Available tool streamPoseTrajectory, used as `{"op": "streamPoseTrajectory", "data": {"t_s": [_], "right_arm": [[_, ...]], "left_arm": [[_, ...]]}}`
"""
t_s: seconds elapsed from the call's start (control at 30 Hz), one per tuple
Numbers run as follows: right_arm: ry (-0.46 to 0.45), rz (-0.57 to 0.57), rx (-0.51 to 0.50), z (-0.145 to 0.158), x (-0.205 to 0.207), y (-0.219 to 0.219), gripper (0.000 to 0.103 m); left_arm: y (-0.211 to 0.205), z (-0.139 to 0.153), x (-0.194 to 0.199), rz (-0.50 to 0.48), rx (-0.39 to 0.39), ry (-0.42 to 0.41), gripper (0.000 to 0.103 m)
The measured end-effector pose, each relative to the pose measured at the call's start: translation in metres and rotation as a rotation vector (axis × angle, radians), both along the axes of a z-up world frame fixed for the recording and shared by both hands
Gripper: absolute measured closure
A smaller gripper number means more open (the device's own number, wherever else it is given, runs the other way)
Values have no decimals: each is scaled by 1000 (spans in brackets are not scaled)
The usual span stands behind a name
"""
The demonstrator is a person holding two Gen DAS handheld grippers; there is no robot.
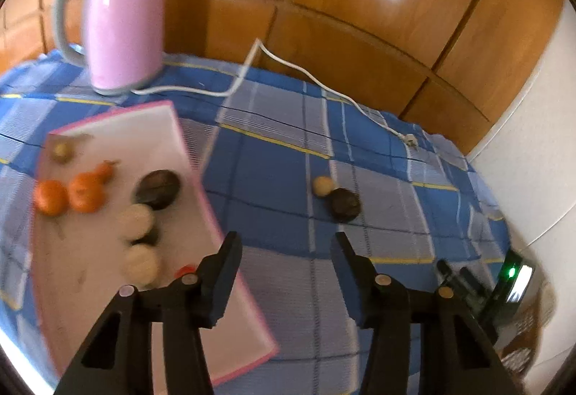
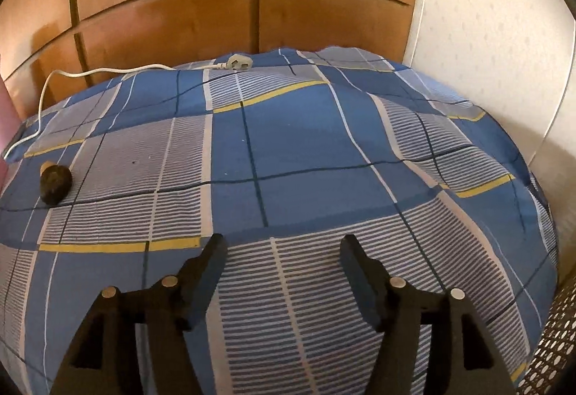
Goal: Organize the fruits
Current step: 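Lower the left tool onto the small pale round item and grasp it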
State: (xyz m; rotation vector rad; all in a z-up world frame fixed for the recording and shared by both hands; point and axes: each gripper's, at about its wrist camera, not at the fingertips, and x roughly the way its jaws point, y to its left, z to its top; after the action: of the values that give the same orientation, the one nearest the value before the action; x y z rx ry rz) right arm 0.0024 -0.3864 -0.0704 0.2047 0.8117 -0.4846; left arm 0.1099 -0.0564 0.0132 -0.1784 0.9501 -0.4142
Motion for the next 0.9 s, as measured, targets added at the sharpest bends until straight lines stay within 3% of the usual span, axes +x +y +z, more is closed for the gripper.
{"op": "streamPoseTrajectory", "data": {"t_s": [0.27, 0.4, 0.57, 0.73, 0.9], "right_arm": [[-18, -8, 20, -3, -1, -3, 31], [-21, -6, 21, -3, -1, -3, 31], [-21, -6, 22, -3, -2, -3, 30], [-21, -7, 22, -3, -2, -3, 30], [-22, -7, 23, -3, -1, -3, 30]], "left_arm": [[-37, -12, 50, -30, -56, 102, 58], [-44, -21, 67, -34, -113, 173, 58], [-52, -30, 86, -23, -131, 220, 58], [-67, -43, 106, -25, -146, 275, 73], [-79, -53, 122, -4, -140, 312, 75]]}}
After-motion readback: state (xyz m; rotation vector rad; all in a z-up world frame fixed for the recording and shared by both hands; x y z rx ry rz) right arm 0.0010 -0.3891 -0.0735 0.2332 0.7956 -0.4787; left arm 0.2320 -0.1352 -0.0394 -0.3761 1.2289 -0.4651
